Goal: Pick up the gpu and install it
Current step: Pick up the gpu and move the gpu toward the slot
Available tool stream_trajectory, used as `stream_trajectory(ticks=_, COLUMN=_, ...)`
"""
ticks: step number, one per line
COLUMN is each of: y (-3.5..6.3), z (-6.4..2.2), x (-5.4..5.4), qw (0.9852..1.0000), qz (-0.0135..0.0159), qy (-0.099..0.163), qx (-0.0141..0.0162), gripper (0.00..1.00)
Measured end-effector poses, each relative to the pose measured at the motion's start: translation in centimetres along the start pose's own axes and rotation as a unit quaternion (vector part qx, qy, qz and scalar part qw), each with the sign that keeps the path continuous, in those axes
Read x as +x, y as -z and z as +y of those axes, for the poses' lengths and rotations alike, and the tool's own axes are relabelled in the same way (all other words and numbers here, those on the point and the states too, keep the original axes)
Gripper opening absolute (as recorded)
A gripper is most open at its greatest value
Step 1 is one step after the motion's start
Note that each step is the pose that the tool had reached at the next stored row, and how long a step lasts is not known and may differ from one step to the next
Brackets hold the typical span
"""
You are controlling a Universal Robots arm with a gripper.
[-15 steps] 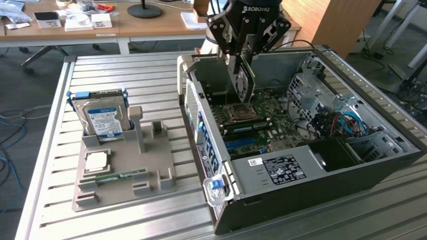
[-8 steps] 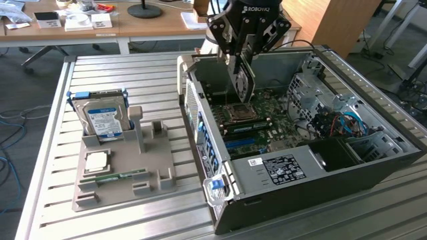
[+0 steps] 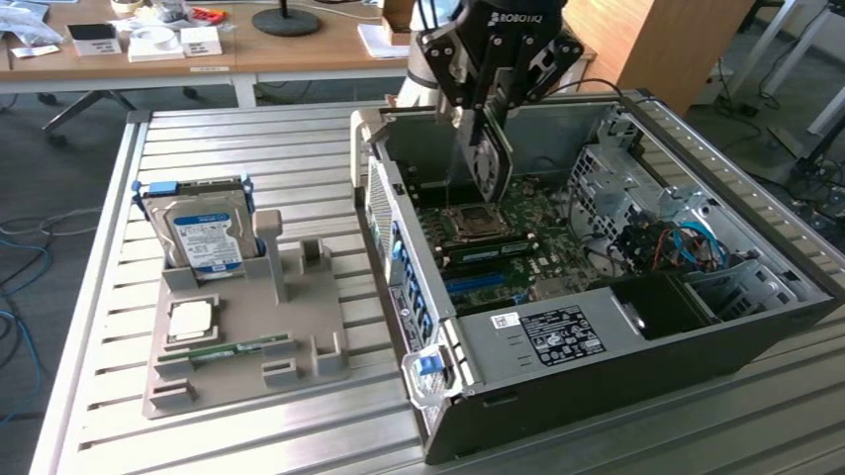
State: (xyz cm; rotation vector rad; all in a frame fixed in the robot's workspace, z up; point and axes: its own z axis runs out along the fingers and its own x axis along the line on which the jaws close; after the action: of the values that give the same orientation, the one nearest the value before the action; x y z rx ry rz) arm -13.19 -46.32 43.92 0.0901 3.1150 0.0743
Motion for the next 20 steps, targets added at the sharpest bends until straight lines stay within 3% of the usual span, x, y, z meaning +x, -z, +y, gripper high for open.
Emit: stream_trajectory(ticks=20, y=-0.10, z=0.22, x=-3.8, qw=1.0000, qz=0.0000, qy=0.000, qx=-0.0006, gripper=0.27)
